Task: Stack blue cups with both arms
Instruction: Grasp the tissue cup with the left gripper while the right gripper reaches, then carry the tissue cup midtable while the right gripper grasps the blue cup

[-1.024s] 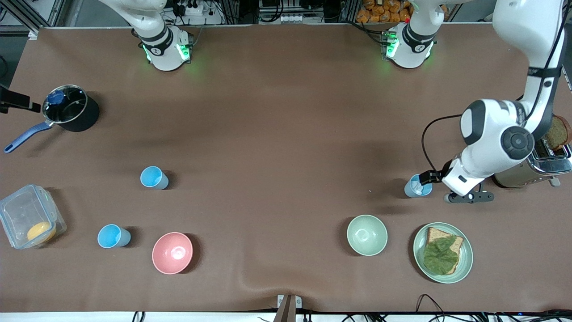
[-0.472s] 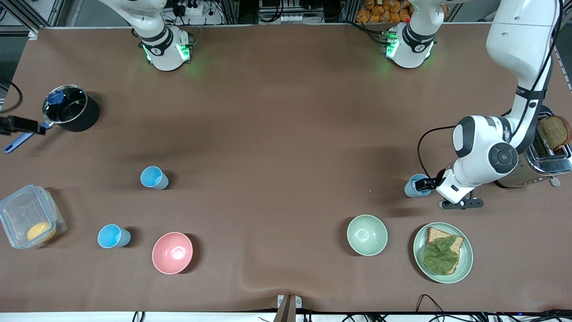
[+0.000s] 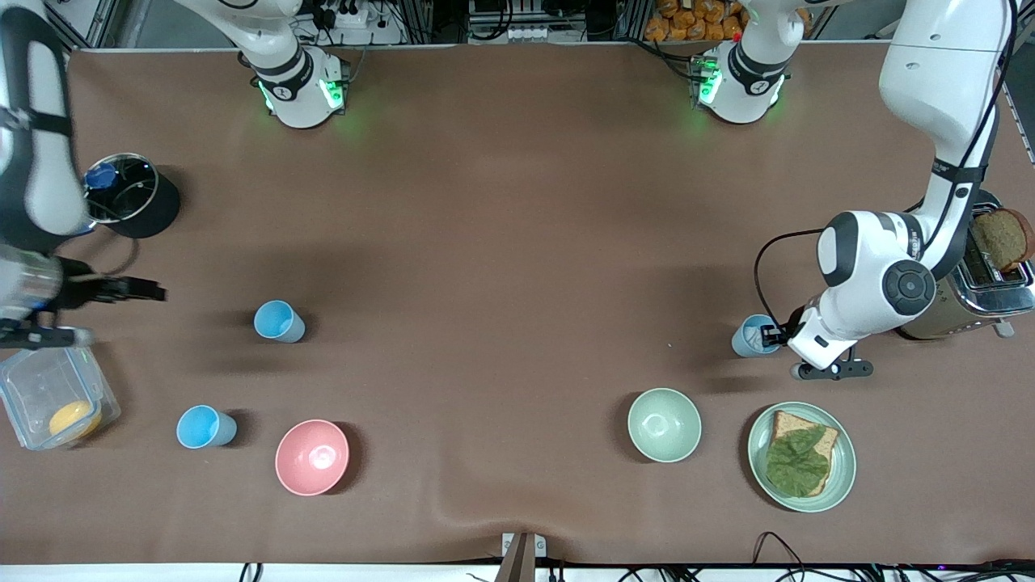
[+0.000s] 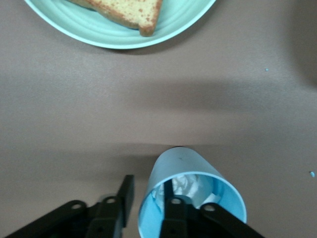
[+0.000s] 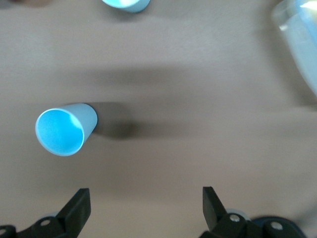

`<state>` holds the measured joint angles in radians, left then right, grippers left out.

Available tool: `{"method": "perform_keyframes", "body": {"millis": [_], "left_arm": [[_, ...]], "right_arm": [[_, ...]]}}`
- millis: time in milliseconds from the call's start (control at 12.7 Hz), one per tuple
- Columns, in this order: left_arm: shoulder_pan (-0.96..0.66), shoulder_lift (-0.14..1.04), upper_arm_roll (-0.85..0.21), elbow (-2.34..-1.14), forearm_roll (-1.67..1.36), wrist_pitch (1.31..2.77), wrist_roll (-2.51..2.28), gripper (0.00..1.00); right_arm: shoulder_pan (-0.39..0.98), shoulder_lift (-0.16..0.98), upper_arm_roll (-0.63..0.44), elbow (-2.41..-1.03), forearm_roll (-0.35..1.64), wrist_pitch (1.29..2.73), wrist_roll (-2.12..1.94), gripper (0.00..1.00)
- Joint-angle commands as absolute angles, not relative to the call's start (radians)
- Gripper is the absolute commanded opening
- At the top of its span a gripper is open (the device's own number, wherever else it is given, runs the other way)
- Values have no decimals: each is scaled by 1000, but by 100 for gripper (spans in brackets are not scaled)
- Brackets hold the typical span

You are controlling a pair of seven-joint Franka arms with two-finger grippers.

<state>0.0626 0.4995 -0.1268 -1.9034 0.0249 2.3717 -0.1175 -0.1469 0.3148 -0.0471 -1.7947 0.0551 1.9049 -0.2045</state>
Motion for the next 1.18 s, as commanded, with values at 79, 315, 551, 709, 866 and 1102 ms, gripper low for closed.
{"method": "perform_keyframes", "body": {"millis": [79, 315, 551, 709, 866, 1102], "left_arm": [[67, 466, -184, -1896, -6, 2335, -145, 0], [63, 434, -265, -1896, -48, 2273, -303, 0], [55, 420, -359, -1894, -41, 2249, -502, 0], [37, 419, -394, -1893, -38, 2249, -595, 0], [-15, 422, -417, -1875, -37, 2249, -723, 0], [-159, 431, -417, -1823, -37, 2249, -854, 0]], "right_arm": [[-20, 267, -55, -1888, 64, 1957, -49, 100], [9, 275, -57, -1986, 61, 2130, -17, 100], [23, 284, -57, -2045, 61, 2250, -17, 100], [32, 302, -57, -2049, 61, 2263, -18, 100], [35, 314, -54, -2078, 61, 2315, -17, 100], [40, 347, -51, -2112, 63, 2402, -17, 100]]}}
